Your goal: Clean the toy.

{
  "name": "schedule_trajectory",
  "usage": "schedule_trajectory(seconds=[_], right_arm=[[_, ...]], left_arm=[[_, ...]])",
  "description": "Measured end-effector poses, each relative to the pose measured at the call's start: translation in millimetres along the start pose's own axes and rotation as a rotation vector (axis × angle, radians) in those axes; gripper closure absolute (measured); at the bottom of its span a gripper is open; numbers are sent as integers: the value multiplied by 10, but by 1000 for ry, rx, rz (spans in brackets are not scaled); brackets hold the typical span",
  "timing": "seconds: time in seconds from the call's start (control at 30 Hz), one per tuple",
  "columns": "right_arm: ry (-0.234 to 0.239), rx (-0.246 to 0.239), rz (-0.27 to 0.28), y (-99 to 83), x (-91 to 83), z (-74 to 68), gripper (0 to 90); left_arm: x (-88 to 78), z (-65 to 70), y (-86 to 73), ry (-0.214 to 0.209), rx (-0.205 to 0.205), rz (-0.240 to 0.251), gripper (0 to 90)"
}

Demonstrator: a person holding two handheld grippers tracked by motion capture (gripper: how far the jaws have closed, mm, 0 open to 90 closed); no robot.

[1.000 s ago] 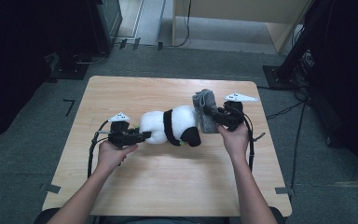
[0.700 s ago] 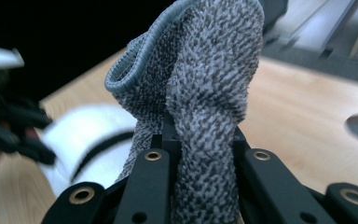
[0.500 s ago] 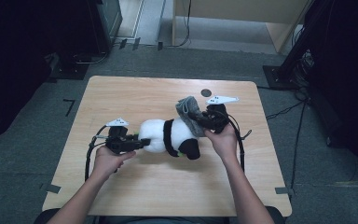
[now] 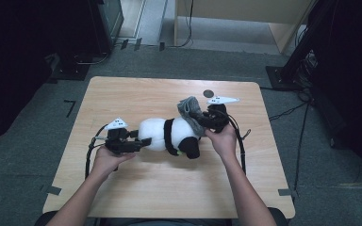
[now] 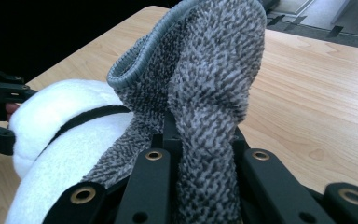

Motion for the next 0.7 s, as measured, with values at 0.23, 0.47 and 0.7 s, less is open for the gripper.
schedule_trajectory(seconds=[0.23, 0.47, 0.7], right_arm=[[-11, 4, -5, 31, 38, 65, 796], [-20, 15, 0, 73, 87, 164, 795], [-23, 22, -8, 135, 122, 222, 795]], left_arm=[[-108, -16, 18, 8, 112, 19, 304], [-104, -85, -51, -19, 130, 22, 304], [-1, -182, -24, -37, 123, 69, 287]])
Point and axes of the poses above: each handheld gripper's, and its own axes: x roughly forward along the jaws, y roughly out of its top, z roughly to its right, the point moved 5 cm from there along x, roughly forward along the jaws, and after that the axes turned 13 degrees about y, right-handed, at the moved point
